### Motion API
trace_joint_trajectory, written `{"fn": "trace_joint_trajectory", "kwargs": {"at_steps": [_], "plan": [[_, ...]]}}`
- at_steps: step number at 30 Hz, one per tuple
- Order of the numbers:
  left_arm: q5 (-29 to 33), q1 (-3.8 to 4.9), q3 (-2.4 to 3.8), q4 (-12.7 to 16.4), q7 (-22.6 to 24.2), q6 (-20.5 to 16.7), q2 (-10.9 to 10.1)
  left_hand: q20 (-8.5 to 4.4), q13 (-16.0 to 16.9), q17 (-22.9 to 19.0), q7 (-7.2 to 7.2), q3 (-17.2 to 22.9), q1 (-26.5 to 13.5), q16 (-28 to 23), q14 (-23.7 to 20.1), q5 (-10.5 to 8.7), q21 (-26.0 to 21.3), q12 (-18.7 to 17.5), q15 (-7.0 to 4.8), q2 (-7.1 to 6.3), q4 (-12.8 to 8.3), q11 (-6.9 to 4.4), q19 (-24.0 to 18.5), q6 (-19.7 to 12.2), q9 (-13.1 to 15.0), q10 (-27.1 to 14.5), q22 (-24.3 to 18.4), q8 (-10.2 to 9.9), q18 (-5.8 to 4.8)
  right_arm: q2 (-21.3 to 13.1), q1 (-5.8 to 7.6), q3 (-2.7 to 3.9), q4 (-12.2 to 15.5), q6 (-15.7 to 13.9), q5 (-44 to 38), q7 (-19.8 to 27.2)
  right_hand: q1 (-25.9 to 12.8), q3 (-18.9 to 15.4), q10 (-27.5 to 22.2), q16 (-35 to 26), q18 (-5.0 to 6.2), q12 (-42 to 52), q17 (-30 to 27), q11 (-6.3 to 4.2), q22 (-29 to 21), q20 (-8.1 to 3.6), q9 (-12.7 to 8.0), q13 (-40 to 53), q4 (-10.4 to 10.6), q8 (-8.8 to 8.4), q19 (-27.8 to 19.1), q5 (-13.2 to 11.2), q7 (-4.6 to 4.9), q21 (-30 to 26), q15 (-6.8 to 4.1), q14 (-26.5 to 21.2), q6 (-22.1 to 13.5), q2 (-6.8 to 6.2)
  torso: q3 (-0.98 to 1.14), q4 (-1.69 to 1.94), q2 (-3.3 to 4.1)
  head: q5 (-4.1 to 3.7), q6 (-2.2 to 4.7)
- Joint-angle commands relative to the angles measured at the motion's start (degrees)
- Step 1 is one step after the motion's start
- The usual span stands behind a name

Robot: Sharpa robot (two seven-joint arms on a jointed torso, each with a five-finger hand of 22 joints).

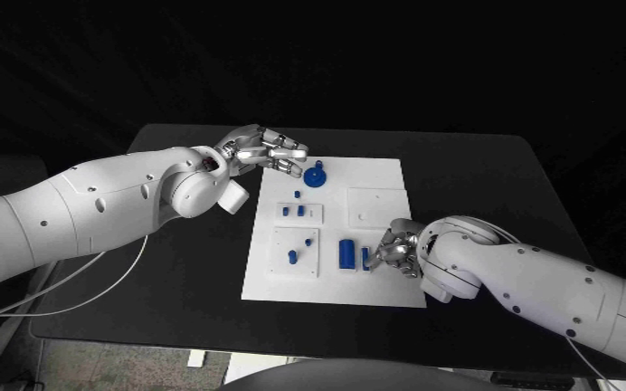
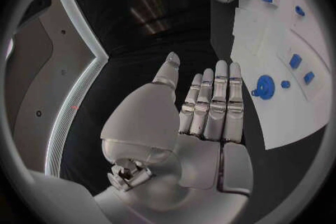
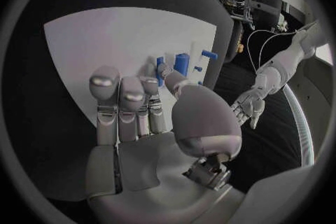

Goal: Assemble the parts on the task board

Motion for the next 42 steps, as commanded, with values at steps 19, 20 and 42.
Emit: {"fn": "trace_joint_trajectory", "kwargs": {"at_steps": [19, 20, 42], "plan": [[2.09, -0.02, -0.01, -1.16, 4.0, -3.53, 0.41, -0.2, 0.07, 0.15, -0.28, 0.36, 0.06, 0.01, 0.35, 0.45, 0.36, -0.08, -0.15, 0.71, -0.02, -0.3, -0.14, 0.21, 0.03, 0.43, -0.2, 0.13, 0.75, -3.01, 0.43, 3.74, -0.13, -6.2, 4.93, 10.5, -0.18, -5.61, -0.42, -0.51, 0.52, -0.8, -0.63, 1.16, 5.23, 0.36, 1.16, -0.71, 13.09, -0.19, 3.17, -0.1, 1.85, -1.11, 0.3, -0.15, -4.91, -6.27, -0.11, -0.58, -0.34, -0.02, 1.91], [2.61, -0.02, -0.01, -1.3, 4.89, -4.57, 0.49, -0.34, 0.06, 0.17, -0.39, 0.58, 0.33, 0.01, 0.69, 0.56, 0.53, -0.1, -0.3, 1.0, -0.18, -0.45, 0.12, 0.54, 0.02, 0.83, -0.14, 0.11, 0.79, -3.01, 0.68, 4.22, -0.71, -6.02, 5.44, 12.01, -0.44, -6.4, -0.34, -0.42, 0.49, -0.61, -0.57, 1.16, 5.27, 0.39, 1.13, -0.62, 13.53, -0.22, 3.23, 0.79, 1.84, -1.01, 0.3, -0.13, -4.96, -6.42, -0.12, -0.67, -0.45, 0.1, 2.19], [14.67, -0.02, 0.14, -12.04, 11.87, -11.28, 5.09, 0.91, -0.02, -3.56, -1.79, 1.75, 0.92, -0.45, -3.93, 0.97, 0.69, -0.15, 0.31, 2.6, -1.51, -0.69, -0.58, 1.24, -0.09, -0.58, -0.55, -0.01, 2.07, 7.01, 6.59, 10.98, -27.29, -9.81, 37.25, 49.53, 7.26, -24.19, -11.81, -49.49, 0.99, -46.59, -42.1, 9.74, -42.24, 11.53, -2.41, -52.85, 2.29, -0.12, -26.33, 15.5, 5.84, -41.51, 11.31, -21.11, -13.38, 6.12, 0.09, -1.59, -2.96, -0.63, 8.86]]}}
